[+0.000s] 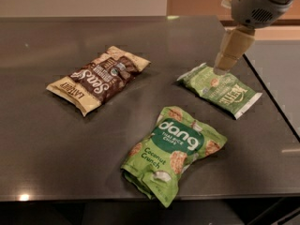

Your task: Move brown chip bag near green rice chip bag

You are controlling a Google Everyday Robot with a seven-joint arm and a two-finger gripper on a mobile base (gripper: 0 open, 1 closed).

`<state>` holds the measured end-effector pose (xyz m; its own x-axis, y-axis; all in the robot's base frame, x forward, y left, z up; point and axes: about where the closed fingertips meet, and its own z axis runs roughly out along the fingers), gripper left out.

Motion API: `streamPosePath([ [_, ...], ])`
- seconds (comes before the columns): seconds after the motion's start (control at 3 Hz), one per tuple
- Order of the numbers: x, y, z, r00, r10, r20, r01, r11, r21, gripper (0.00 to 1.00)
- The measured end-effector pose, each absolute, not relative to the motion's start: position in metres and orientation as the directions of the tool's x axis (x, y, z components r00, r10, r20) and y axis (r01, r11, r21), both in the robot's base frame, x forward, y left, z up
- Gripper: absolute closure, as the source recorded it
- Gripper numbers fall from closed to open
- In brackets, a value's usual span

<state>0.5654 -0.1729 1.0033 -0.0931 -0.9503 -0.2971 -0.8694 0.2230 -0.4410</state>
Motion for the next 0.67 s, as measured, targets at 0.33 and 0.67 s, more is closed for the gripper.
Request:
streamPosePath([
  [0.33,0.591,-0.147,1.014,-0.027,-0.942,-0.335,-0.859,0.194,-0.474,0.0],
  [0.67,0.609,-0.115,1.017,0.037,-0.93,-0.366,-0.86,0.157,-0.486,0.0],
])
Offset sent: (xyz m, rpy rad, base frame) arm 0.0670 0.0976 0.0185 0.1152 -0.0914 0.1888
